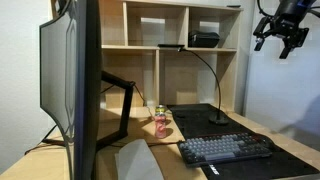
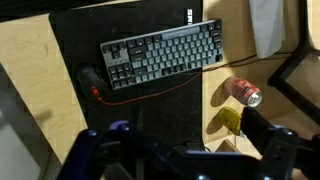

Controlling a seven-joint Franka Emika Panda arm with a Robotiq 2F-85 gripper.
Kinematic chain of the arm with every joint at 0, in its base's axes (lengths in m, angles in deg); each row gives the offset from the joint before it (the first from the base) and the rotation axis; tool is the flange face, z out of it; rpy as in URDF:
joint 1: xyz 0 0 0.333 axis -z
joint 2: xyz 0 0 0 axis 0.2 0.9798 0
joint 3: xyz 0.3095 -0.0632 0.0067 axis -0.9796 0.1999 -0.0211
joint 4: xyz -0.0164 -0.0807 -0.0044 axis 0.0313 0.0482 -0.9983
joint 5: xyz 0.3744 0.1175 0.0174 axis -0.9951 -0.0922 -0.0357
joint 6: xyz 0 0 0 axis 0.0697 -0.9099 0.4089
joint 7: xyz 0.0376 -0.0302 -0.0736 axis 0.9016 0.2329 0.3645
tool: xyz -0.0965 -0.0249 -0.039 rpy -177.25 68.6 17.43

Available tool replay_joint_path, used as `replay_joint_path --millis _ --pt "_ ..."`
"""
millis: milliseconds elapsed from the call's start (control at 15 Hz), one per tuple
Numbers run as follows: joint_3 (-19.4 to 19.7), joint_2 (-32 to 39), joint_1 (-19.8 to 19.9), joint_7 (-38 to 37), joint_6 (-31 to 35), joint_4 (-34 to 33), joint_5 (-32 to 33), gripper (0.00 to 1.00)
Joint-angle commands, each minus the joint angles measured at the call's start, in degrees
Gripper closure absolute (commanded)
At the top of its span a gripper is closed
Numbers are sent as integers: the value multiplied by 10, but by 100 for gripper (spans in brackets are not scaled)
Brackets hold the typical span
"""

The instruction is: Take the white plain paper and put it near the mouse, then pick up the mouse and place it on the plain paper

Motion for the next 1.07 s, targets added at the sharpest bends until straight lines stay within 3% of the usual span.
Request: replay_joint_path --millis 0,400,733,933,1000 --pt "-11 2 14 6 -2 -1 -7 0" --pt "-11 2 14 6 -2 -1 -7 0" --pt "-82 -14 -59 54 -18 70 -28 0" --pt "-107 6 -95 89 -40 67 -20 0" --pt "-109 3 -81 54 -23 67 -20 0"
